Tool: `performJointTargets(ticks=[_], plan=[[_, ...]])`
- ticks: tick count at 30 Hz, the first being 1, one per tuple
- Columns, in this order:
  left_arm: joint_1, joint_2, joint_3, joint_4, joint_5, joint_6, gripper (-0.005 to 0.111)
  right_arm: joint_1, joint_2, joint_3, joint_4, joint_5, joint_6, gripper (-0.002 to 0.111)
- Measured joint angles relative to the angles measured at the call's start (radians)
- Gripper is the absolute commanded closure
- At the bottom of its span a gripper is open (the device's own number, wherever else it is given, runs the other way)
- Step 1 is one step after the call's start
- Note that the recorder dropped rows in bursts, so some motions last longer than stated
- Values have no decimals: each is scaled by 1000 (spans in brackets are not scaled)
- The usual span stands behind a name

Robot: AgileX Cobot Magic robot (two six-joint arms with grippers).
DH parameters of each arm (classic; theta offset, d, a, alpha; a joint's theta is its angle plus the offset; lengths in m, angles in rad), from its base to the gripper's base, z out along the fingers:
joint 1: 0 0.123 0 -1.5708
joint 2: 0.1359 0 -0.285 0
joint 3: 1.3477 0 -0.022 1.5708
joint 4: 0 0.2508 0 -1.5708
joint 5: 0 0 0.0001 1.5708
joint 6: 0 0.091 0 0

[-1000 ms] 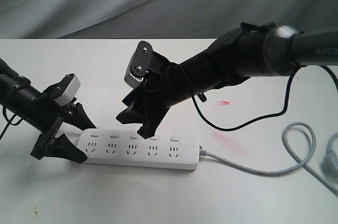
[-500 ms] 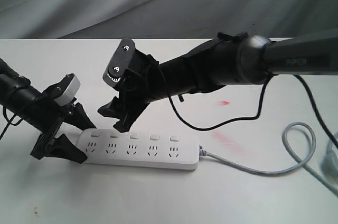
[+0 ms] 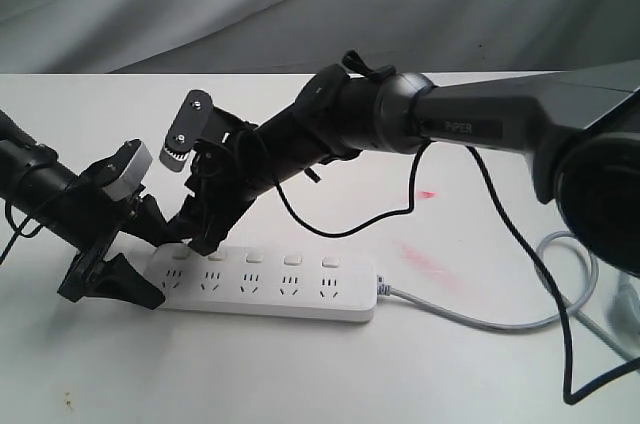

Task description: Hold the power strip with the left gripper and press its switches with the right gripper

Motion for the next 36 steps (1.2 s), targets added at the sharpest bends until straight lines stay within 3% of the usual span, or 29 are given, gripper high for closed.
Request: performJointTargets(ticks=[36], plan=[[0,0,0,0,0,0,66,31,45,-11,-89,-74,64,46]])
